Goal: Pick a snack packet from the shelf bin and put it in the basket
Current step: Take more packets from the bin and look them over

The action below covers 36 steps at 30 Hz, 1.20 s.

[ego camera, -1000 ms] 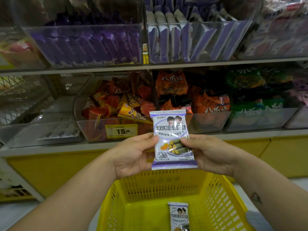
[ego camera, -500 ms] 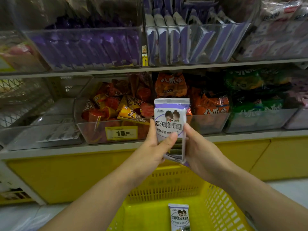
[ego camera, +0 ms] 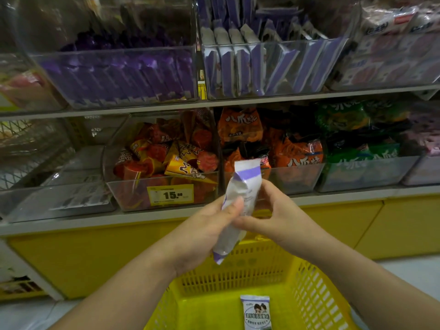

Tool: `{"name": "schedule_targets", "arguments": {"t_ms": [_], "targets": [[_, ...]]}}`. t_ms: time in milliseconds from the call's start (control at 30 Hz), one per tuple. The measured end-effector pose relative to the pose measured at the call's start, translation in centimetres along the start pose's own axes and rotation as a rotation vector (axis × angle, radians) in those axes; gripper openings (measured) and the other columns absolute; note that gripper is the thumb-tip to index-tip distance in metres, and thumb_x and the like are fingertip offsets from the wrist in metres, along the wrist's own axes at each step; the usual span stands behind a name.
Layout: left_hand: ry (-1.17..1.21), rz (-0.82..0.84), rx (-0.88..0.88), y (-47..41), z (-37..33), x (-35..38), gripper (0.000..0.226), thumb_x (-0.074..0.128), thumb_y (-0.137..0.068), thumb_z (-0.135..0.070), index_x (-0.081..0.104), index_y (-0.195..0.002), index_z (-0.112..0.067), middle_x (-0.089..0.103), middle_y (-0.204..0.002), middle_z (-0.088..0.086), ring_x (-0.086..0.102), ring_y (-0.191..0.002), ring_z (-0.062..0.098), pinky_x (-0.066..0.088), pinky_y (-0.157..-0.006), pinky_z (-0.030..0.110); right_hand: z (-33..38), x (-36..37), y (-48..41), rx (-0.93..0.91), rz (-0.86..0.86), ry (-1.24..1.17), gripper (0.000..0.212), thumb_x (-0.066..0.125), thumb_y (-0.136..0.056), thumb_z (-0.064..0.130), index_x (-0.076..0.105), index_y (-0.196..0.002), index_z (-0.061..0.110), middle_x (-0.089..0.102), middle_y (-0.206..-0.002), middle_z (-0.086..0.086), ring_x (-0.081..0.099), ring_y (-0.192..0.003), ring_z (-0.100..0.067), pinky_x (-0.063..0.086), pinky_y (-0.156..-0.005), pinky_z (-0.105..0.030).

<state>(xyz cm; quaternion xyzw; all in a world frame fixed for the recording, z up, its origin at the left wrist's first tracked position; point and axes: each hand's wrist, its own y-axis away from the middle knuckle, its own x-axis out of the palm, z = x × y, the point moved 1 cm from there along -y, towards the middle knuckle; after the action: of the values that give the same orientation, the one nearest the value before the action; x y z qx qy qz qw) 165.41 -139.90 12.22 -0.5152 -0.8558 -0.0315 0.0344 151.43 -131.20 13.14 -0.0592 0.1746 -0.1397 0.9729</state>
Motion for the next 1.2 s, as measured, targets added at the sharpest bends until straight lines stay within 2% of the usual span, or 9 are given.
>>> {"name": "schedule_targets", "arguments": {"t_ms": [100,200,300,433,600,733,967,1067,1200], "targets": [[-0.135,-0.150,0.144,-0.1,0.1,0.5,0.041,0.060,-0.083,-0.049,0.056,-0.123,-0.038,0.069,-0.117,-0.012,0.064,-0.111,0.010,0.052,-0.092,0.032,-0.5,0.4,0.1,-0.039,-0.087,0.063,0.063,0.085,-0.063,0.042,0.048,-0.114,0.040,0.063,-0.101,0.030,0.059,-0.095,0.010,0.047,-0.072,-0.008],[-0.163,-0.287,0.268,-0.3,0.1,0.5,0.027,0.061,-0.091,-0.029,0.055,-0.116,-0.037,0.071,-0.108,-0.018,0.067,-0.101,0.001,0.053,-0.078,0.017,-1.1,0.9,0.1,-0.078,-0.133,0.105,0.071,0.089,-0.058,0.041,0.046,-0.114,0.044,0.062,-0.106,0.023,0.062,-0.097,0.004,0.054,-0.076,-0.018],[-0.044,-0.355,0.241,-0.7,-0.1,-0.3,0.023,0.059,-0.089,-0.025,0.056,-0.112,-0.031,0.073,-0.106,-0.008,0.070,-0.097,0.009,0.056,-0.072,0.024,-0.9,1.0,-0.1,-0.098,-0.190,0.219,0.076,0.081,-0.062,0.049,0.042,-0.127,0.042,0.058,-0.119,0.015,0.059,-0.107,-0.002,0.055,-0.087,-0.032],[0.149,-0.285,0.185,-0.7,-0.7,-1.3,0.036,0.053,-0.081,-0.032,0.057,-0.117,-0.028,0.072,-0.113,-0.004,0.067,-0.107,0.014,0.057,-0.080,0.032,-0.1,0.6,-0.1,-0.198,-0.188,0.306,0.082,0.073,-0.079,0.038,0.027,-0.147,0.040,0.050,-0.126,0.019,0.050,-0.114,0.006,0.049,-0.093,-0.022],[0.140,-0.156,-0.015,-0.2,-0.1,-1.9,0.036,0.043,-0.094,-0.036,0.056,-0.127,-0.036,0.066,-0.125,-0.007,0.060,-0.118,0.013,0.051,-0.092,0.044,0.6,0.8,0.4,-0.277,-0.099,0.304,0.083,0.069,-0.087,0.027,0.017,-0.146,0.053,0.049,-0.123,0.020,0.054,-0.113,-0.002,0.054,-0.088,-0.031],[0.209,-0.060,-0.002,-0.1,-0.3,-1.7,0.047,0.056,-0.087,-0.025,0.049,-0.133,-0.033,0.065,-0.127,-0.004,0.064,-0.115,0.019,0.058,-0.082,0.043,1.1,0.3,0.6,-0.236,-0.183,0.142,0.075,0.073,-0.078,0.031,0.034,-0.139,0.049,0.057,-0.123,0.023,0.058,-0.110,0.004,0.057,-0.079,-0.021],[0.434,-0.250,0.113,-1.1,-1.1,-2.9,0.049,0.059,-0.078,-0.021,0.054,-0.126,-0.025,0.073,-0.111,0.005,0.071,-0.100,0.024,0.060,-0.066,0.040,1.8,-2.5,0.2,-0.088,-0.145,-0.160,0.045,0.074,-0.067,0.029,0.067,-0.111,0.026,0.075,-0.098,0.013,0.071,-0.092,-0.006,0.056,-0.071,-0.016],[0.449,-0.276,0.117,-1.2,-1.3,-3.3,0.049,0.061,-0.076,-0.022,0.054,-0.125,-0.023,0.074,-0.107,0.004,0.071,-0.098,0.024,0.060,-0.066,0.037,1.4,-3.0,0.1,-0.056,-0.187,-0.223,0.016,0.070,-0.079,0.012,0.071,-0.094,0.019,0.077,-0.088,0.000,0.074,-0.084,-0.016,0.056,-0.069,-0.019],[0.482,-0.308,0.095,-1.4,-0.7,-3.0,0.047,0.063,-0.075,-0.022,0.055,-0.121,-0.019,0.075,-0.104,0.005,0.073,-0.090,0.022,0.059,-0.063,0.034,0.8,-2.8,0.0,-0.020,-0.257,-0.376,0.014,0.069,-0.074,0.016,0.064,-0.084,0.008,0.076,-0.082,-0.010,0.074,-0.078,-0.021,0.057,-0.065,-0.021]]}}
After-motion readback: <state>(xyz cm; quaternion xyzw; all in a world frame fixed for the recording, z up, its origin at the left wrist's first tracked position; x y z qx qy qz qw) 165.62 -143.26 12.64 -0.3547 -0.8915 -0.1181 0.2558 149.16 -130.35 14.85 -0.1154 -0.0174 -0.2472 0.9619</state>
